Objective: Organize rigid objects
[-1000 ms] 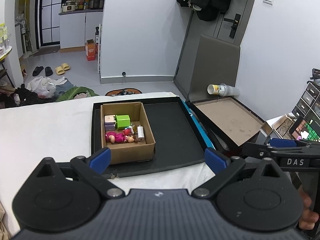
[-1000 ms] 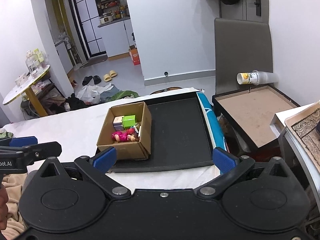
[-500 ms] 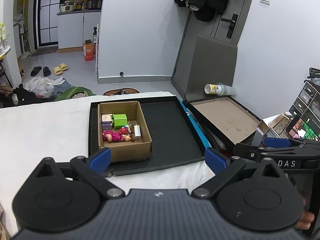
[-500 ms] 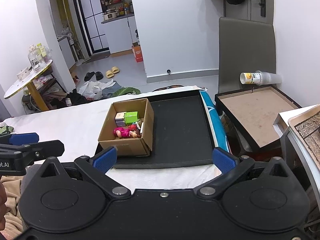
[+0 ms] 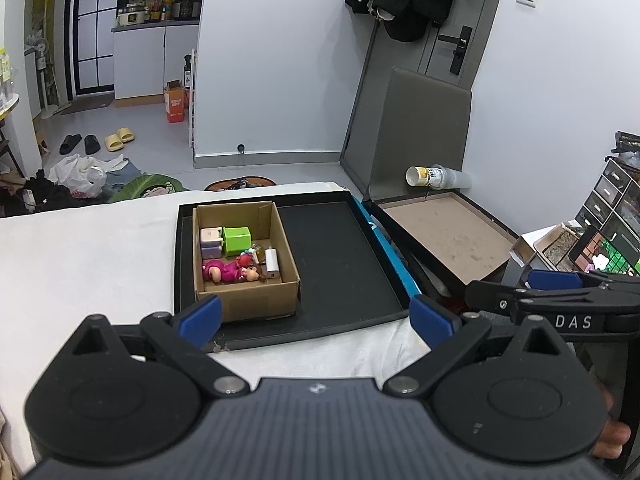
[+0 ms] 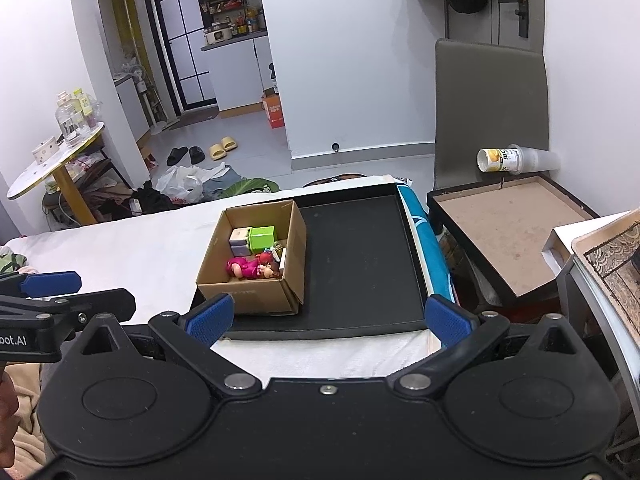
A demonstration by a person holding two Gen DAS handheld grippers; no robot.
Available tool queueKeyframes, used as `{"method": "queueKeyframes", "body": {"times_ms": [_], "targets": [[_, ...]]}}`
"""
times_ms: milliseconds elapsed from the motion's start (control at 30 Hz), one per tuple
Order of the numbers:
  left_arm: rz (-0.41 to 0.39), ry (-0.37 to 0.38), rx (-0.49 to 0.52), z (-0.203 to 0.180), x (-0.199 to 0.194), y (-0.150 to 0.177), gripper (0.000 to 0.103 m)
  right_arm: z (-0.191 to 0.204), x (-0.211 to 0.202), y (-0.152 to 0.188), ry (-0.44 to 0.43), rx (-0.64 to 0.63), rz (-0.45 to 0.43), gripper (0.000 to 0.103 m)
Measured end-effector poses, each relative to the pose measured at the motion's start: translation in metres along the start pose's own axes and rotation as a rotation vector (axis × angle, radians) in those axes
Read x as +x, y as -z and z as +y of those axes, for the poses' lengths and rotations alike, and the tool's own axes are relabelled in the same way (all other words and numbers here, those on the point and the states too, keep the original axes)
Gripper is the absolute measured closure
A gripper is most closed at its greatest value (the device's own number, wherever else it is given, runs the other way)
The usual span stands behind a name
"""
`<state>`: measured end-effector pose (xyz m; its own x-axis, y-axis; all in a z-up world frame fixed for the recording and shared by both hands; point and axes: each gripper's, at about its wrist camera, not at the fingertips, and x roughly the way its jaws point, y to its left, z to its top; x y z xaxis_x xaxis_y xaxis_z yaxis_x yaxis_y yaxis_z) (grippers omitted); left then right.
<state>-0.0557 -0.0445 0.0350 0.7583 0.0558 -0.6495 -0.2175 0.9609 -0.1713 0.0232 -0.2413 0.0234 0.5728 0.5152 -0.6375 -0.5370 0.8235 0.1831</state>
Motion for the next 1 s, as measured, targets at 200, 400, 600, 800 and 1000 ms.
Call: {"method": "queueKeyframes", "body": {"times_ms": [200, 400, 600, 800, 1000], "targets": [[-0.002, -0.008, -0.001, -0.0001, -0.0010, 0.0008, 0.004, 0.0010, -0.0011, 0.0003, 0.001, 0.000, -0.001, 0.000], [-0.010, -0.004, 0.000, -0.0009, -0.0034, 0.0010, 0.004, 0.0029, -0.0071, -0.0002, 0.002, 0.000, -0.012, 0.000], [-0.011, -0.001, 0.005, -0.0020, -0.0044, 0.0012, 0.004, 0.0011, -0.0081, -0.0022, 0.007, -0.001, -0.019, 0.000], [-0.011, -0.004, 0.003, -0.0025, -0.0053, 0.0015, 0.004, 0.0017, -0.0082, -0.0019, 0.008, -0.001, -0.017, 0.000], [-0.012, 0.003, 0.009, -0.0020, -0.0063, 0.0014, 0.004, 0.0030, -0.0091, -0.0017, 0.011, -0.006, -0.021, 0.000]]}}
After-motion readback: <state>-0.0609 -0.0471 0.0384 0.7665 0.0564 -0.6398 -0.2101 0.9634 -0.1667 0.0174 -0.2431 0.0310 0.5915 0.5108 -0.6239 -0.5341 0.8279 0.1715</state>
